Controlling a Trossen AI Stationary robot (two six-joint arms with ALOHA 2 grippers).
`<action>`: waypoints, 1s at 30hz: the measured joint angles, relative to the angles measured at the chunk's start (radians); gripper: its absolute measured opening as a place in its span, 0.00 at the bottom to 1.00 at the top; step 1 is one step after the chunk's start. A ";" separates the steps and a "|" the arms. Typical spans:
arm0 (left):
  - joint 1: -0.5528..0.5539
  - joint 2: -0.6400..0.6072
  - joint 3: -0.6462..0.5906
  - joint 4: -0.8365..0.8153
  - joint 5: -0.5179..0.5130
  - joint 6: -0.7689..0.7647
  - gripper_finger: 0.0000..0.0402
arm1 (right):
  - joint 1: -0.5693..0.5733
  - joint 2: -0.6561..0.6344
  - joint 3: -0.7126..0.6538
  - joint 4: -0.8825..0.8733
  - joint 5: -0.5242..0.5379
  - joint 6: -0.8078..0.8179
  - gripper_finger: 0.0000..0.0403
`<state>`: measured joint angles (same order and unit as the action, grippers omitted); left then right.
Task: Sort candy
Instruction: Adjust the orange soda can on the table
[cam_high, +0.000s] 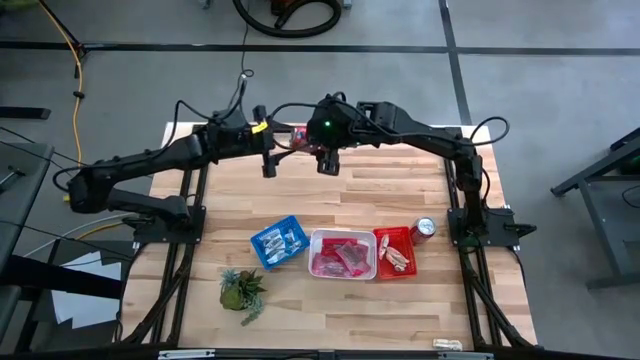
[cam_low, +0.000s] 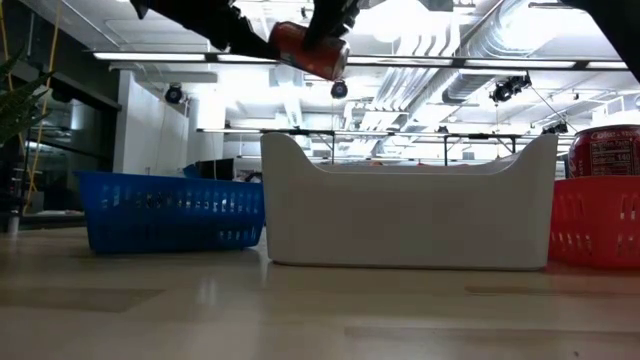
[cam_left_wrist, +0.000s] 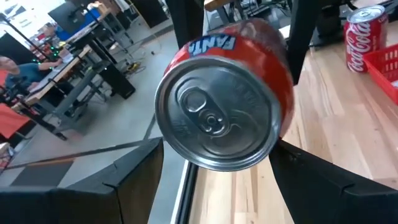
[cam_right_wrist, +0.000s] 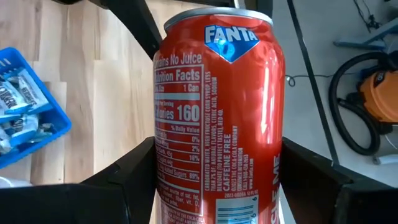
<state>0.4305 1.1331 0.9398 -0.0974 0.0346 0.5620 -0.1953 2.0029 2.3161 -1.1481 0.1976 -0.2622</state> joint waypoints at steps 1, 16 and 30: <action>0.000 0.004 0.000 0.002 0.000 -0.001 0.69 | 0.005 0.000 0.000 -0.002 0.005 0.000 0.64; -0.005 0.017 -0.002 0.054 0.034 0.038 0.69 | 0.018 -0.003 0.003 -0.034 -0.008 -0.053 0.64; -0.043 0.016 -0.002 0.084 0.149 0.100 0.69 | 0.021 -0.003 0.002 -0.035 -0.014 -0.256 0.64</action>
<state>0.3874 1.1488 0.9375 -0.0135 0.1841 0.6620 -0.1741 1.9999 2.3177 -1.1831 0.1838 -0.5179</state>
